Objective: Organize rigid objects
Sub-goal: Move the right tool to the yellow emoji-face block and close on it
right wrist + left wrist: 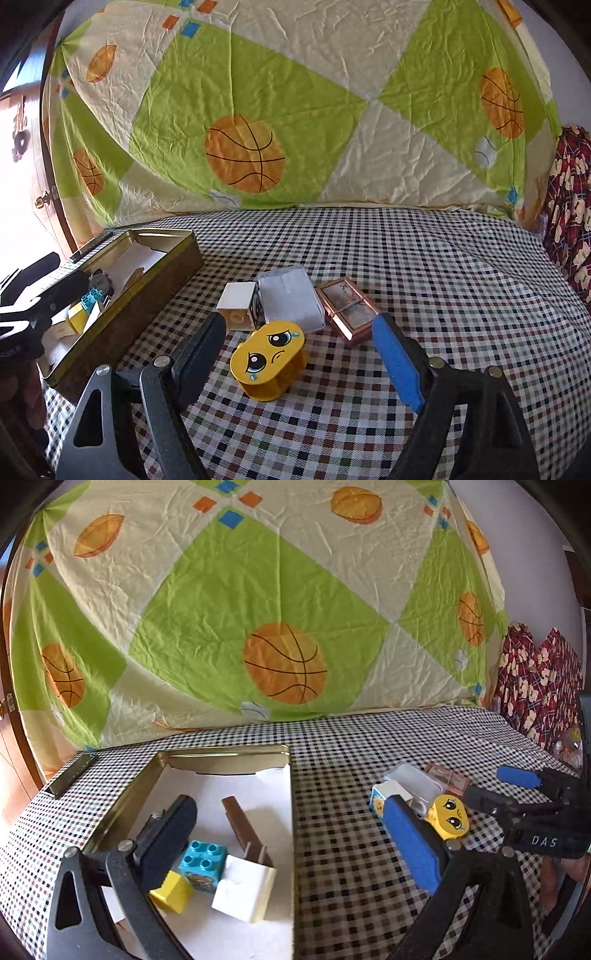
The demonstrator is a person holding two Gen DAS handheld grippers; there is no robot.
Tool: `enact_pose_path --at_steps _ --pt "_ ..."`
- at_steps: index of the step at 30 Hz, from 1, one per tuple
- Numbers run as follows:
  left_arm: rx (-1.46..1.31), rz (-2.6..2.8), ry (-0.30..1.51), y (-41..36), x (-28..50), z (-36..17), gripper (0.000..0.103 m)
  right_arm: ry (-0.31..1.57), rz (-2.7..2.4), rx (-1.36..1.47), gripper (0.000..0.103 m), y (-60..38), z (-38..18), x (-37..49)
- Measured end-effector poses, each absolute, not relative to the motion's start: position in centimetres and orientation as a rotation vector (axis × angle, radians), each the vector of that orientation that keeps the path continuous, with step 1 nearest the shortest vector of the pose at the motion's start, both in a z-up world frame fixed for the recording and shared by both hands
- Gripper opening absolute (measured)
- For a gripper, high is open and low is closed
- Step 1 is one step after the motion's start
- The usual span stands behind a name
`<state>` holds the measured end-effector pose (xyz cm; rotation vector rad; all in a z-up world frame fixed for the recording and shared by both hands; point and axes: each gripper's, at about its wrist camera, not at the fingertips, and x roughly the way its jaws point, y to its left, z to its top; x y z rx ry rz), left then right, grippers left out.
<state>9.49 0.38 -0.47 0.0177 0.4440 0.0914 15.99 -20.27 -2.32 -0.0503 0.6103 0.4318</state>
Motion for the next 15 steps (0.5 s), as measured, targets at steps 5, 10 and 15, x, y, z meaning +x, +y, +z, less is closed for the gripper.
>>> enact_pose_path --at_steps 5,10,15 --pt "0.046 0.075 0.462 -1.4 10.6 -1.0 0.102 0.7 0.461 -0.099 0.083 -18.6 -3.7 17.3" --pt "0.055 0.065 0.481 -2.2 11.0 -1.6 0.102 0.802 0.469 -0.13 0.079 -17.5 -5.2 18.7" --pt "0.074 0.044 0.484 -3.0 10.9 -1.9 0.102 0.808 0.491 -0.106 0.054 -18.0 -5.1 18.5"
